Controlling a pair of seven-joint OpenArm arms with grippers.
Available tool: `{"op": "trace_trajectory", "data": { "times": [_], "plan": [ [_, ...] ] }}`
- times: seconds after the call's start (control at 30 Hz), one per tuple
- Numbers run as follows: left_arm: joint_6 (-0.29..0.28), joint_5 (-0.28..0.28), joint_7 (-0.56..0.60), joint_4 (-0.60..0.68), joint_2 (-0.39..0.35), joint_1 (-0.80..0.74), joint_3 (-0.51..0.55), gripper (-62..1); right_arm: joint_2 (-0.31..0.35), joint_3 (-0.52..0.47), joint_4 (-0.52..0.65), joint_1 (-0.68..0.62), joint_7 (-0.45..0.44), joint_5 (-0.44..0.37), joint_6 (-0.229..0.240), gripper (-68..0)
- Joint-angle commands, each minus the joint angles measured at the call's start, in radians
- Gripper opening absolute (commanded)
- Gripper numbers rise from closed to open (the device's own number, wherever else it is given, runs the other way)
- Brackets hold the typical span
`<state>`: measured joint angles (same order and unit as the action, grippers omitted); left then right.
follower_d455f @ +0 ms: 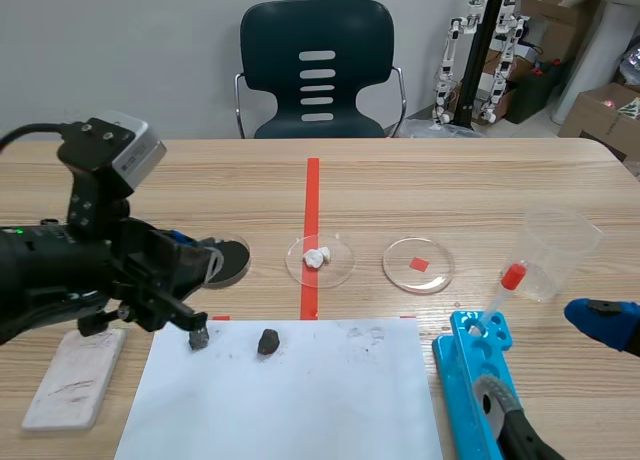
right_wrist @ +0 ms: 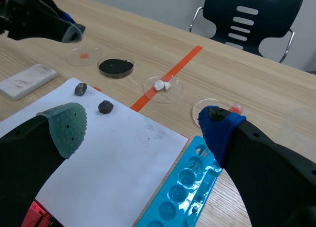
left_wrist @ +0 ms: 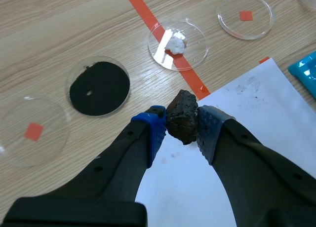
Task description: Put the right mineral back
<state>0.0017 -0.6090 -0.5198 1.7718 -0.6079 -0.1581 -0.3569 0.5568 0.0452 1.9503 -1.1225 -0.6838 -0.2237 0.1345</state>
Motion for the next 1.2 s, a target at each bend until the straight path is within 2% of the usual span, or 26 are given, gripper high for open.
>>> {"op": "trace_trajectory", "data": {
  "times": [0.0, 0.07, 0.27, 0.37, 0.53, 0.87, 1.17],
  "plan": [
    [0.032, -0.018, -0.005, -0.016, 0.028, 0.048, -0.038, -46.1, 0.000, -0.011, 0.006, 0.009, -0.019, -0.004, -0.003, -20.1],
    [0.071, -0.017, -0.042, -0.055, 0.061, 0.110, -0.092, -46.1, 0.000, -0.011, 0.006, 0.009, -0.019, -0.004, -0.003, -20.1],
    [0.119, -0.014, -0.148, -0.176, 0.199, 0.266, -0.216, -46.1, 0.000, -0.011, 0.006, 0.009, -0.019, -0.004, -0.003, -20.1],
    [0.166, 0.014, -0.198, -0.222, 0.265, 0.319, -0.258, -46.1, 0.000, -0.011, 0.006, 0.009, -0.019, -0.004, -0.003, -20.1],
    [0.192, 0.056, -0.262, -0.318, 0.363, 0.381, -0.302, -46.1, 0.000, -0.011, 0.006, 0.009, -0.019, -0.004, -0.003, -20.1],
    [0.199, 0.105, -0.338, -0.587, 0.513, 0.488, -0.317, -46.1, 0.000, -0.011, 0.006, 0.009, -0.019, -0.004, -0.003, -20.1],
    [0.198, 0.109, -0.338, -0.734, 0.585, 0.525, -0.319, -46.1, 0.000, -0.011, 0.006, 0.009, -0.019, -0.004, -0.003, -20.1]
  ]
}}
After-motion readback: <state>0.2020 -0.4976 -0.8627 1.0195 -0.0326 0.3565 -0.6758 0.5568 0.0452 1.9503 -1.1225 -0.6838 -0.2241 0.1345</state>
